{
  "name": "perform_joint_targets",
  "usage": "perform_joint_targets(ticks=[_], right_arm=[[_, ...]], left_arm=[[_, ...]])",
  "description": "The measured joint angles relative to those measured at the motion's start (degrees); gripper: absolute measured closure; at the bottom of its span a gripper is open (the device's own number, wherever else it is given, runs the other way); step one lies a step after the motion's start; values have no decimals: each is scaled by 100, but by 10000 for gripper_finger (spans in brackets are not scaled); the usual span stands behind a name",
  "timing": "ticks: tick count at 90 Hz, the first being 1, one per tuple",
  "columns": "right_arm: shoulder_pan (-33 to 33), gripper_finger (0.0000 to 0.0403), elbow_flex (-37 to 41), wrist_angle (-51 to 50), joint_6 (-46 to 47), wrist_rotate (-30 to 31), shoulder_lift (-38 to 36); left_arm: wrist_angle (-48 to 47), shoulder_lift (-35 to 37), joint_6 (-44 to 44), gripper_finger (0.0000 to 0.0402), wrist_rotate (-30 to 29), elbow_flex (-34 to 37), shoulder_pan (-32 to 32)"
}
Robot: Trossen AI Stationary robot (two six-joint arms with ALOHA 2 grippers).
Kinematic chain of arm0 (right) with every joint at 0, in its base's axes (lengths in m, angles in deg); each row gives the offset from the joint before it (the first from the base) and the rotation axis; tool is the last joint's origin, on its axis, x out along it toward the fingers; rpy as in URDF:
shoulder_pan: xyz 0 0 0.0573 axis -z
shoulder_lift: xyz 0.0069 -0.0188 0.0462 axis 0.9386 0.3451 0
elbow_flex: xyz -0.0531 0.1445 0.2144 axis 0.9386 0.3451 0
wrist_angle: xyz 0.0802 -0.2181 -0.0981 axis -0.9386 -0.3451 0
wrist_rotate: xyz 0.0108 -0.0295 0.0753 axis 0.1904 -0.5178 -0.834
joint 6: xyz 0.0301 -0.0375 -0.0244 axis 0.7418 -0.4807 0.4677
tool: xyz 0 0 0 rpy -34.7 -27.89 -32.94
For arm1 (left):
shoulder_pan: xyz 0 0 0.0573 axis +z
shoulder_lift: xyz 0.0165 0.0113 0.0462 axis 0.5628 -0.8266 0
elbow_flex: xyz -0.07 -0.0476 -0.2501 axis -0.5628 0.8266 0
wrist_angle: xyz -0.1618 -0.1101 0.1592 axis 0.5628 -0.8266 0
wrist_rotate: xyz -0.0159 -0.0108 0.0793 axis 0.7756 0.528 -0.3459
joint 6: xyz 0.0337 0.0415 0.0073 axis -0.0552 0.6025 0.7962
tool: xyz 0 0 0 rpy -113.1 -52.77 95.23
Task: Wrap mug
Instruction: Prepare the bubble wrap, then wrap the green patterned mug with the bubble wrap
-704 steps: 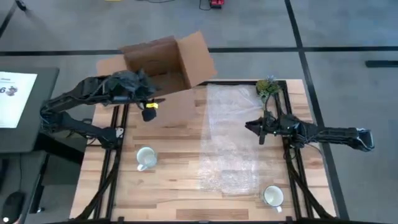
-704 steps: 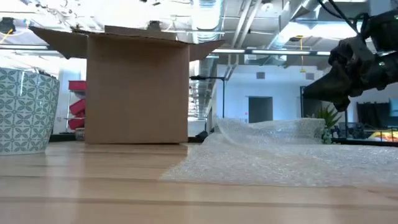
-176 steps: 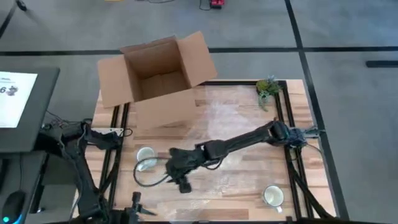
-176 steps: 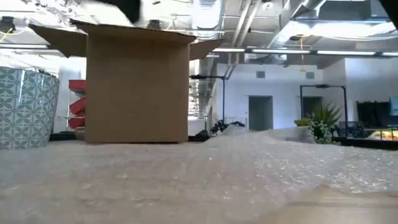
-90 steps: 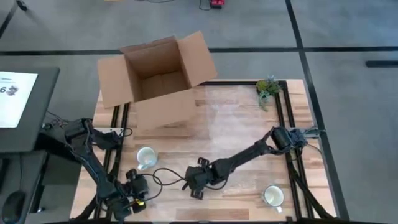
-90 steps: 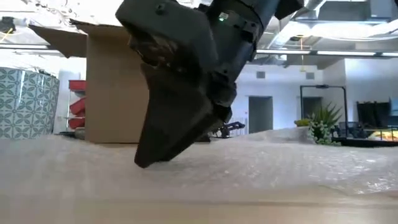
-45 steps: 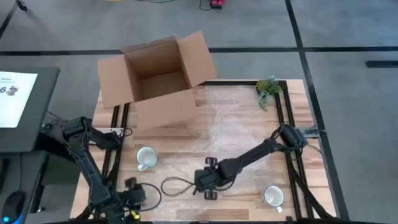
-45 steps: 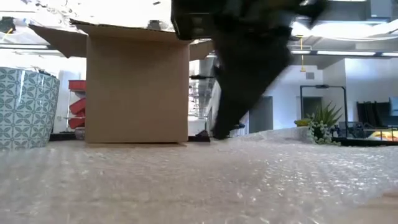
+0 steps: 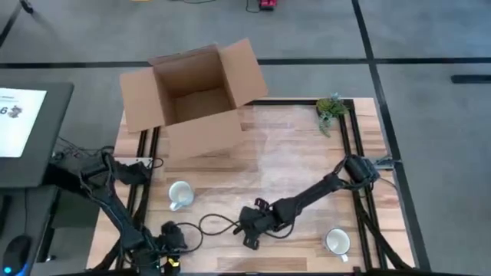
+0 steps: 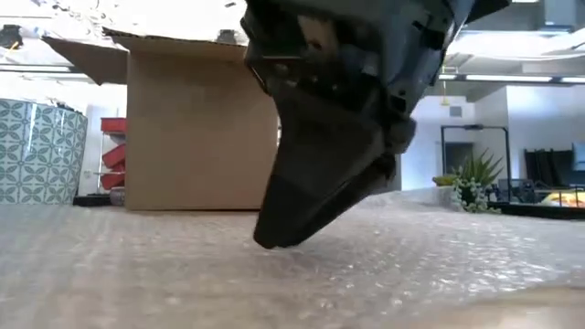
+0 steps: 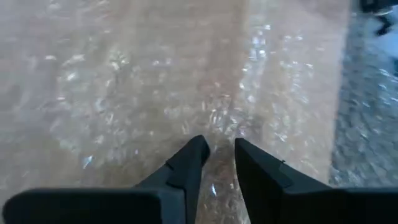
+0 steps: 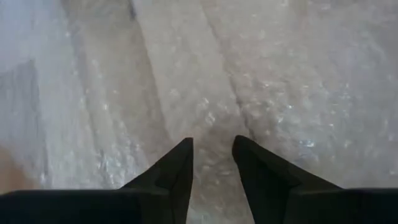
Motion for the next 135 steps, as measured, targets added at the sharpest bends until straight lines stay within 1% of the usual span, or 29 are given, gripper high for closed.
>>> perform_joint_targets(ticks=[3,8,12,15,20,29,41,48,58,69,74,82,88,102,108,117,123,135], right_arm=[[-17,294,-38,-11,-169,-295,0],[-47,295,-84,-2,-367,-998,0],[-75,295,-99,-22,-501,-1426,0],[-90,295,-114,-38,-571,-1617,1],[-110,295,-147,-87,-648,-1715,2],[-139,295,-254,-252,-758,-1596,-20],[-139,295,-338,-427,-804,-1026,-31],[-130,295,-338,-472,-815,-682,-30],[-90,295,-338,-646,-817,-590,-10],[-34,295,-302,-679,-817,-520,-2],[-21,295,-271,-652,-815,-501,-2],[14,295,-266,-628,-815,-398,-2],[12,295,-266,-613,-815,-345,-2],[47,295,-265,-538,-839,-294,-2],[55,295,-263,-461,-843,-294,-2],[92,295,-262,-430,-861,-294,-2],[92,295,-261,-433,-865,-294,-2],[125,295,-261,-430,-882,-296,-2]], left_arm=[[-218,37,15,328,12,9,-7],[-417,118,104,330,62,14,-12],[-597,183,165,332,132,14,-10],[-781,246,200,333,171,26,-7],[-1097,361,232,333,237,35,-11],[-1680,573,159,334,329,54,-12],[-2117,911,5,334,394,36,-13],[-2098,1134,-6,334,343,18,-14],[-1838,1419,95,334,297,18,-23],[-1363,1777,428,334,242,16,-60],[-1140,1929,613,334,-27,7,-61],[-894,2202,1071,334,-791,7,-52],[-833,2364,1424,334,-1215,-4,-21],[-1367,2773,1842,334,-1389,-3,361],[-1572,2903,2165,334,-1310,-1,608],[-1715,3087,2884,333,-973,-2,989],[-1946,3147,3325,333,-646,-4,1227],[-2638,3274,3617,319,-8,-4,1656]])
